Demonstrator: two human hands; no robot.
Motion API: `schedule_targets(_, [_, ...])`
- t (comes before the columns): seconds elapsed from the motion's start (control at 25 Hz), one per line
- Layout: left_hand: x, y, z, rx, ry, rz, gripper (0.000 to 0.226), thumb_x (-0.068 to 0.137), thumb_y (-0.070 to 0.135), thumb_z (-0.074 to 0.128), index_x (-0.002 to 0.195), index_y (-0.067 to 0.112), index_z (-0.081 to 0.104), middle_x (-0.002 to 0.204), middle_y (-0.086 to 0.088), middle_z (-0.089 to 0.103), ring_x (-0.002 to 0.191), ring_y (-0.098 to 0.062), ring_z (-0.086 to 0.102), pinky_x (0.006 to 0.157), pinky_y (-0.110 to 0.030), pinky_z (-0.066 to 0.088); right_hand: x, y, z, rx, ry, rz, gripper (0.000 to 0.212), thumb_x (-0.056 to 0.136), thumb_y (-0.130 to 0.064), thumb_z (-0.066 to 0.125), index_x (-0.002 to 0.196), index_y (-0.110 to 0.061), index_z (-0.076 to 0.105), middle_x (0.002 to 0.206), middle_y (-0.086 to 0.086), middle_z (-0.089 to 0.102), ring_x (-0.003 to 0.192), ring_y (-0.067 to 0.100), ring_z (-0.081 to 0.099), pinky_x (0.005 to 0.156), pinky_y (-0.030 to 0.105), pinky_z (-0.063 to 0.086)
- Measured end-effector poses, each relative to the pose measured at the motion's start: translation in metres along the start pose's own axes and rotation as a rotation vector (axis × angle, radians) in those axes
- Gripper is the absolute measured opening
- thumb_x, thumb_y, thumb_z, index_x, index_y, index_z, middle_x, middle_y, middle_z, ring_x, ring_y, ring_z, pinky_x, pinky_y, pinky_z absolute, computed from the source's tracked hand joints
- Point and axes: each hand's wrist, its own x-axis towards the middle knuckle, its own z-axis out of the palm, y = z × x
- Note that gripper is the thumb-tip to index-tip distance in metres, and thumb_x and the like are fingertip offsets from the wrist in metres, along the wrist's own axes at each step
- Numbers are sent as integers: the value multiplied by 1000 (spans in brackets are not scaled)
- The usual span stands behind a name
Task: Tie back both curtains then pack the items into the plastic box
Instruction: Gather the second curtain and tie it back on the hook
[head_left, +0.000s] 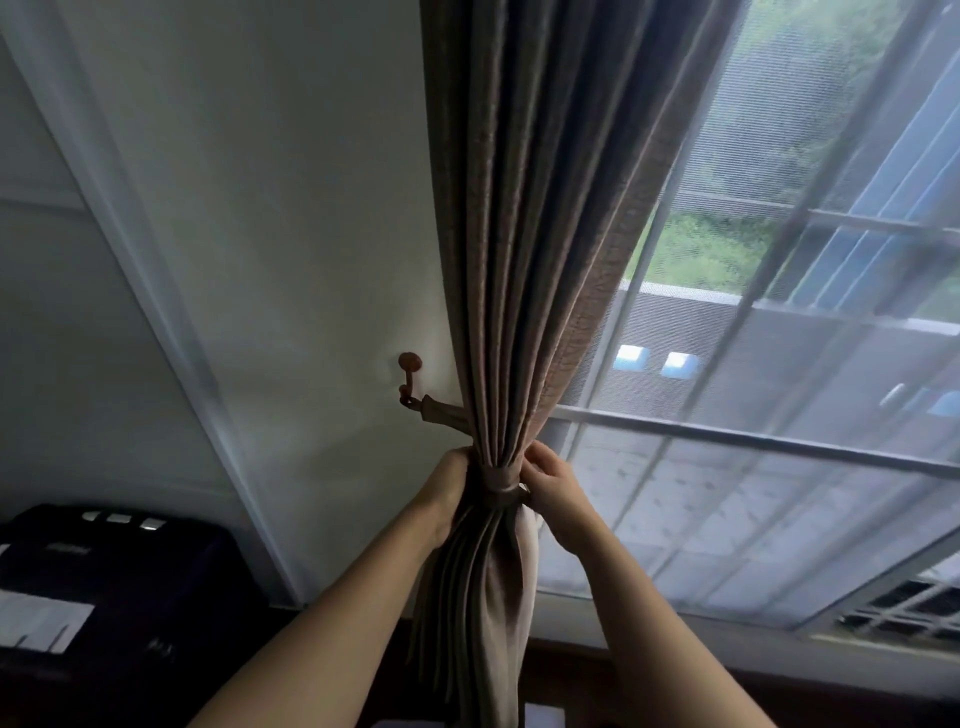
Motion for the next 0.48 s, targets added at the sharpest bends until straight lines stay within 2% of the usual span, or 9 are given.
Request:
schedule_targets(0.12, [-1, -2, -6, -5, 34, -10, 34, 91, 10, 34, 76, 14, 64, 65, 1, 66, 65, -10, 59, 52, -17, 48, 4, 0, -5, 174, -160, 129, 32, 85, -19, 63, 116, -20, 56, 101, 1, 62, 90, 15, 54, 76, 30, 43])
schedule_targets(0.2, [-4, -1, -10, 11, 58, -21, 34, 93, 12, 34, 78, 15, 64, 74, -1, 64, 67, -9, 59, 55, -21, 47, 8, -1, -6, 170, -284, 163, 31, 78, -15, 63, 108, -24, 60, 87, -5, 63, 78, 10, 51, 69, 24, 42])
schedule_targets(0.32, [-7, -2, -14, 50, 52, -13, 33, 93, 11, 34, 80, 15, 64, 76, -1, 63, 66, -6, 57, 48, -13, 46, 17, -7, -7, 82, -343, 224, 30, 67, -13, 57, 93, -26, 60, 62, -11, 56, 58, 4, 42, 56, 17, 34])
schedule_targets(0.4, [-10, 0, -15, 59, 47, 4, 33, 94, 8, 33, 80, 16, 62, 77, 0, 62, 65, -5, 54, 43, -7, 44, 21, -11, -9, 3, -372, 218, 27, 62, -12, 57, 86, -23, 60, 57, -8, 51, 51, 3, 40, 52, 17, 30])
schedule_targets(0.48, [-9, 1, -15, 76, 37, 7, 34, 95, 8, 31, 78, 17, 60, 77, 1, 59, 67, -4, 51, 41, -5, 41, 23, -16, -11, -97, -376, 192, 24, 57, -16, 60, 80, -22, 62, 61, -5, 47, 53, 3, 40, 53, 18, 30])
